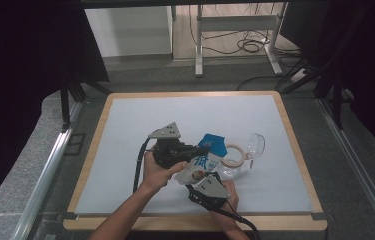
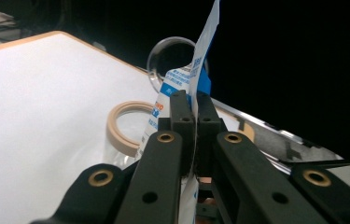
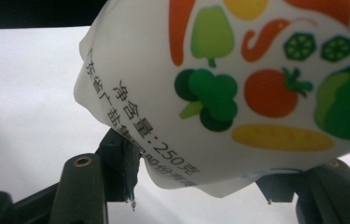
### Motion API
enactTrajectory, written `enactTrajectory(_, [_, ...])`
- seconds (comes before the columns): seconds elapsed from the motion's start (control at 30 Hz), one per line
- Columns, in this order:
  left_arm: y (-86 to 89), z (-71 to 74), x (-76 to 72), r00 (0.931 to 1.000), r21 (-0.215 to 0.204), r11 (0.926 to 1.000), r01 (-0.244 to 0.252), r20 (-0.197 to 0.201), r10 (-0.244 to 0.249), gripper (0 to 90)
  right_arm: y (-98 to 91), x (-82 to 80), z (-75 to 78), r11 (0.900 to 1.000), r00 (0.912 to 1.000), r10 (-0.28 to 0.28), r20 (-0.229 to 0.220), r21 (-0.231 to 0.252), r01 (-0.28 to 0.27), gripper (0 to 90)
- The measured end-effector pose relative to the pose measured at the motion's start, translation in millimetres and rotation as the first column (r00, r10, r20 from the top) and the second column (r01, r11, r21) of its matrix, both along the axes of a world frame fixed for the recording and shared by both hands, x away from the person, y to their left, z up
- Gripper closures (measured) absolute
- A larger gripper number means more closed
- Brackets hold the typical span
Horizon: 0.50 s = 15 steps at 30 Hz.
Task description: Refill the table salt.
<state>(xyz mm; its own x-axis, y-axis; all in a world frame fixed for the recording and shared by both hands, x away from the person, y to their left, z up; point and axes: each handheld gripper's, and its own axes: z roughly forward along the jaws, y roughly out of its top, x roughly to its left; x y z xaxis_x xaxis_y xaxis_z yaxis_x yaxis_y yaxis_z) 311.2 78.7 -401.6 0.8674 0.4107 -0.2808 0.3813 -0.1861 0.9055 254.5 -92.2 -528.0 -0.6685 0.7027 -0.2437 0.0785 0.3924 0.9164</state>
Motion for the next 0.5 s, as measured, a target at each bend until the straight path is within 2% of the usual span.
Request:
enactTrajectory(0.4, [-4.6,-1.6,14.0,0.9996,0.028,0.9995,-0.014,-0.022,0.015,90.0,-5.8,-2.4,3.9,0.9975,0.9953,0.042,-0.087,0.060,-0.037,45.1])
enactTrajectory(0.5, [-10.2,-1.0,16.6,0.9996,0.049,0.9987,-0.014,-0.026,0.015,90.0,-7.1,-1.8,4.8,0.9966,0.9928,0.045,-0.111,0.074,-0.037,45.6])
